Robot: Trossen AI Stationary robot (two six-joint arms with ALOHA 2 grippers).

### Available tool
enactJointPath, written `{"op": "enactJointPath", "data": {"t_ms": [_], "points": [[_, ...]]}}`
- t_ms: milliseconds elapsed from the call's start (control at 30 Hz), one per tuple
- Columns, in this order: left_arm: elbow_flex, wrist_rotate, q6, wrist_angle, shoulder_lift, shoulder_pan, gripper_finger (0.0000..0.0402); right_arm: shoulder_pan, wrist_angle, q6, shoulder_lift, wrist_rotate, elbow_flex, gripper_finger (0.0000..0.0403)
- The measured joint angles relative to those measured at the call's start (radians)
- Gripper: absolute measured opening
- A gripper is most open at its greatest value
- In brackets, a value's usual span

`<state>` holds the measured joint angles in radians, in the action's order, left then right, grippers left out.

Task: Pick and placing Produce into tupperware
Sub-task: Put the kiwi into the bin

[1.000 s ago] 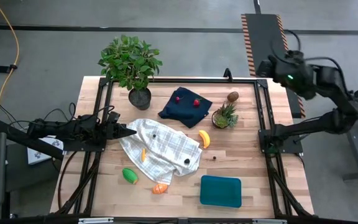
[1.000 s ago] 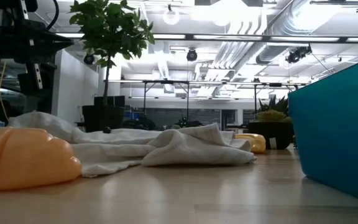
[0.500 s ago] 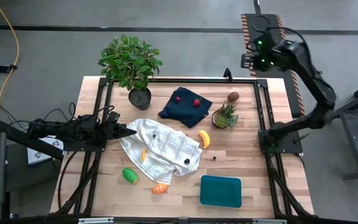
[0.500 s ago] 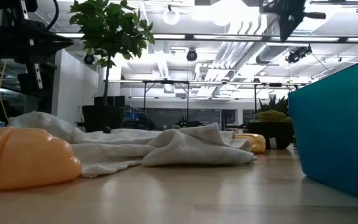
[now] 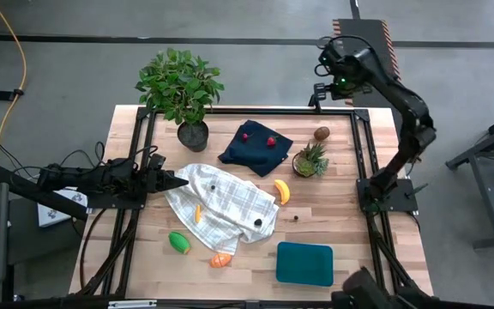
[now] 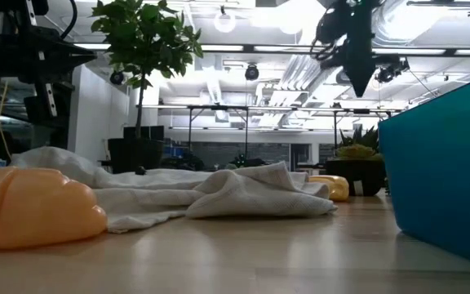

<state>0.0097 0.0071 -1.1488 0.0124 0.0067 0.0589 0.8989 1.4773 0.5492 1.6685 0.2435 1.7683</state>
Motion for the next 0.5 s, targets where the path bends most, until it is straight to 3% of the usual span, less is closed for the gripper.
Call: {"op": "enactJointPath", "data": {"t_ms": [167,500], "points": [[0.0,0.0,0.035,0.0,0.0,0.0,0.0001,0.0,-0.007,0.114,0.033,0.002,-0.001,0.0027],[0.0,0.0,0.106,0.0,0.0,0.0,0.0001,-0.033,0.05,0.34,0.002,0.045,-0.026,0.0172]]}}
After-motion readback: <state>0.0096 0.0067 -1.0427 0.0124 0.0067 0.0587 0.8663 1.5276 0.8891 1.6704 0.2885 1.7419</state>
